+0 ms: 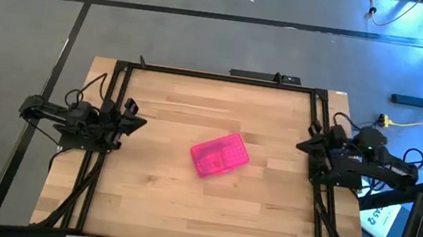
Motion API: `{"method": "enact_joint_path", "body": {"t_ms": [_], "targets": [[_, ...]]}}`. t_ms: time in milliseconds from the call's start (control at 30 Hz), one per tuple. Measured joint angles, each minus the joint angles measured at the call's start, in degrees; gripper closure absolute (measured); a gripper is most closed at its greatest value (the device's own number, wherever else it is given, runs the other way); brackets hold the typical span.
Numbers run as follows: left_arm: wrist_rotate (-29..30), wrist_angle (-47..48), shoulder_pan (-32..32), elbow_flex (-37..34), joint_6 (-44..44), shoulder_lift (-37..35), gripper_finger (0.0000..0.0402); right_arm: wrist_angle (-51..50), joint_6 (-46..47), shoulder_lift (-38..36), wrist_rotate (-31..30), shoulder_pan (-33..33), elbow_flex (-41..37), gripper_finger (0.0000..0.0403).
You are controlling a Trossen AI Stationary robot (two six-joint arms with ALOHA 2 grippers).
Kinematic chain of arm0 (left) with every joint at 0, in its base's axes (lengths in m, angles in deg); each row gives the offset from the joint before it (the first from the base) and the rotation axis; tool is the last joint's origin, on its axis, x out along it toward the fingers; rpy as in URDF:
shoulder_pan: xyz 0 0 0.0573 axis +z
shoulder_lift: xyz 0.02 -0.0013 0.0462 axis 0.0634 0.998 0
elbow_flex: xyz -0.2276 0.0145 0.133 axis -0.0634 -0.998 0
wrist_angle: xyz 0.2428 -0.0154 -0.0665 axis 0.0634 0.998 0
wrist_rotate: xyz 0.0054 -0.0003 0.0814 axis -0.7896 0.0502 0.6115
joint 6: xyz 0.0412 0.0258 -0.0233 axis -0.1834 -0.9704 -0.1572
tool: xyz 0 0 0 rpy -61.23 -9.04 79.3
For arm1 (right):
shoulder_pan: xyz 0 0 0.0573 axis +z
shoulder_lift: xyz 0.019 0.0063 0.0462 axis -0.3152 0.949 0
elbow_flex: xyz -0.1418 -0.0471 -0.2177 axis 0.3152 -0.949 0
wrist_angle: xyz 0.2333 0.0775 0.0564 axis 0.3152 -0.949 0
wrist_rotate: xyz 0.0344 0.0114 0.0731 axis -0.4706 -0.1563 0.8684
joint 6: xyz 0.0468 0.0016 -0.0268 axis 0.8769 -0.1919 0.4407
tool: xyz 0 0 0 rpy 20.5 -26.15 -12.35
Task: Pack school essentials
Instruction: Return to Home Position
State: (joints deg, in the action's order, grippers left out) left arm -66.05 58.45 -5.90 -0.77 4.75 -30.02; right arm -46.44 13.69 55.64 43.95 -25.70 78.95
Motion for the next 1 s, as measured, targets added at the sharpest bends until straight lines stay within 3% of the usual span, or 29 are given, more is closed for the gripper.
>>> {"method": "enact_joint_path", "body": {"t_ms": [300, 633, 1000], "targets": [[0.04, 3.13, 0.0, 0.01, -0.02, 0.0, 0.0402, 9.01, 0.81, 0.02, 0.0, 0.02, -9.57, 0.0399], [0.05, 4.2, 0.0, 0.01, -0.24, 0.0, 0.0402, 19.94, -6.52, 0.04, -0.15, 0.02, -19.87, 0.0399], [0.08, 4.52, 0.0, 0.01, -2.8, 0.02, 0.0402, 18.09, -11.96, 0.58, -10.97, 0.02, -22.19, 0.0399]]}}
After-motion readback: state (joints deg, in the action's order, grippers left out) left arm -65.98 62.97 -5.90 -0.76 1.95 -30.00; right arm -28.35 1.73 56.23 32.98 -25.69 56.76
